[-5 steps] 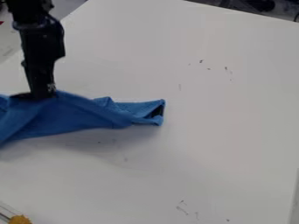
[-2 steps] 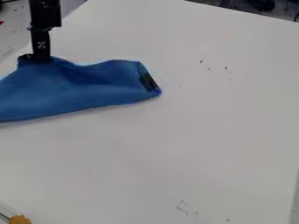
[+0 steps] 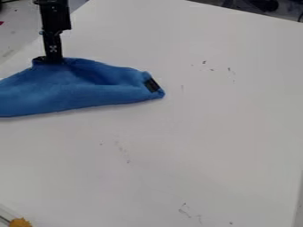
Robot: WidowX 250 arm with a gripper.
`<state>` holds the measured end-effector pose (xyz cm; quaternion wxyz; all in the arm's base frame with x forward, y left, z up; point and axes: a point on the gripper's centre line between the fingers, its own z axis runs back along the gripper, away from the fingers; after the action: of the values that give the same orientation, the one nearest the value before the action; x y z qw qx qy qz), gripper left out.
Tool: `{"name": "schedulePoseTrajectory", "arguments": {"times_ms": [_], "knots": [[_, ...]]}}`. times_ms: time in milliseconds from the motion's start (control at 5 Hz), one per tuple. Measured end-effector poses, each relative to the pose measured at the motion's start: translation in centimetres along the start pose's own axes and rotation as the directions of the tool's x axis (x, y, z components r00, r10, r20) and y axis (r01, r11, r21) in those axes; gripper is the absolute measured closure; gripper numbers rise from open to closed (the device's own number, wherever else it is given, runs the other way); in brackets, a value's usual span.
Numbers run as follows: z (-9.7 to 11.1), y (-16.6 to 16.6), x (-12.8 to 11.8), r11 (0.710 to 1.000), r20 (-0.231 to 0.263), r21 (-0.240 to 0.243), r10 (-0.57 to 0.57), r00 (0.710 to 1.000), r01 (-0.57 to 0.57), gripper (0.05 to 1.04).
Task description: Fold the cloth from bottom right to top left
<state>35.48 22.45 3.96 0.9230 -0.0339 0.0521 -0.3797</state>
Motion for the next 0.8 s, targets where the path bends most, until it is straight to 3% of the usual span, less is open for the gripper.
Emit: {"name": "schedulePoseTrajectory", "arguments": {"times_ms": [200,600,800], "knots": [[-0.5,0.4,0.7,0.999,0.027,0.039,-0.007,1.000,0.006,0.814],[-0.6,2.3,1.5,0.987,0.081,0.160,-0.033,0.996,0.019,0.233],[-0.9,3.5,1.9,0.975,0.098,0.219,-0.054,0.994,0.031,0.072]]}}
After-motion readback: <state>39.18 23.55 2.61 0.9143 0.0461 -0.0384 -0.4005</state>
